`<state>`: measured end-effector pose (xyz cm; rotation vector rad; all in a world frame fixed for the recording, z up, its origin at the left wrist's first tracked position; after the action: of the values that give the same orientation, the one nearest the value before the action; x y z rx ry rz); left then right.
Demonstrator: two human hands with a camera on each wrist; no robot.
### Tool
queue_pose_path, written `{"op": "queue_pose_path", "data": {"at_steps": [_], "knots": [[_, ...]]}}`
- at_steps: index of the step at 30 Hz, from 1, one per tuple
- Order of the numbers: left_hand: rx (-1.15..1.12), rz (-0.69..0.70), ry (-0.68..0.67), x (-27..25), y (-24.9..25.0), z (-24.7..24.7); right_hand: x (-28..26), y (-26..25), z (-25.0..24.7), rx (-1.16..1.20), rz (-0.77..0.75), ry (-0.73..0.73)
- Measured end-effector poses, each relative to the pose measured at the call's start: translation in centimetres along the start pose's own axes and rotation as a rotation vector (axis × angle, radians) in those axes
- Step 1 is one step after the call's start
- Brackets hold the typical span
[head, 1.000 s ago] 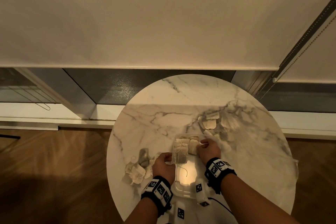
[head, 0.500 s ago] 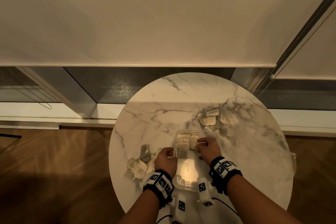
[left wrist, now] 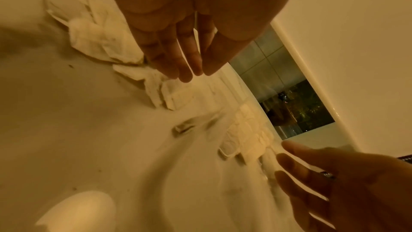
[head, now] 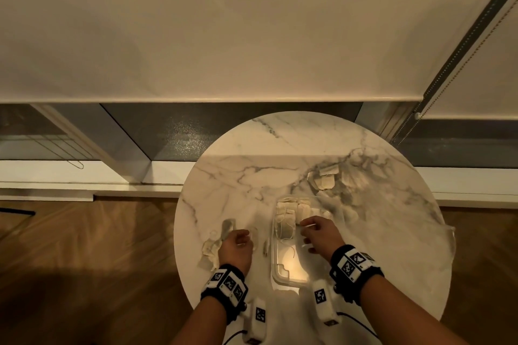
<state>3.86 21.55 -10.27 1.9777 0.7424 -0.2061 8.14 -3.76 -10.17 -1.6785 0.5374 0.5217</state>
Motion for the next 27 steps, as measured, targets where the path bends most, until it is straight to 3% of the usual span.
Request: {"op": "queue_pose_path", "data": {"at_steps": [5,11,13,27], "knots": [[0.055,0.045,0.008,0.6,-0.5,-1.2,-0.9,0.3,0.5,-0.022,0.011,-0.011],[0.277,0.151,-0.293,-0.3,0.9,2.6,-1.8,0.4,1.4,-0.085,0.001,-0.016],[0.34,0.186,-0.336,-0.5,1.3,3.5,-2.3,0.4,1.6,-0.1,-0.003,-0.018],[0.516,0.294,-0.276,-0.2,3.1,4.5,-4.2,1.1,0.4,-0.14,0.02,0.023]]}}
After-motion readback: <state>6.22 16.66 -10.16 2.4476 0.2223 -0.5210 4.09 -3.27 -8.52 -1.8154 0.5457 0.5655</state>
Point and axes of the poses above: each hand's wrist, its own x-axis towards the middle knuckle, its own z-axis out of the palm, y = z × x, the point moved 8 cm from there along x, towards the middle knuckle, and after that the axes turned 4 degrees about x, right-handed, at the moved point
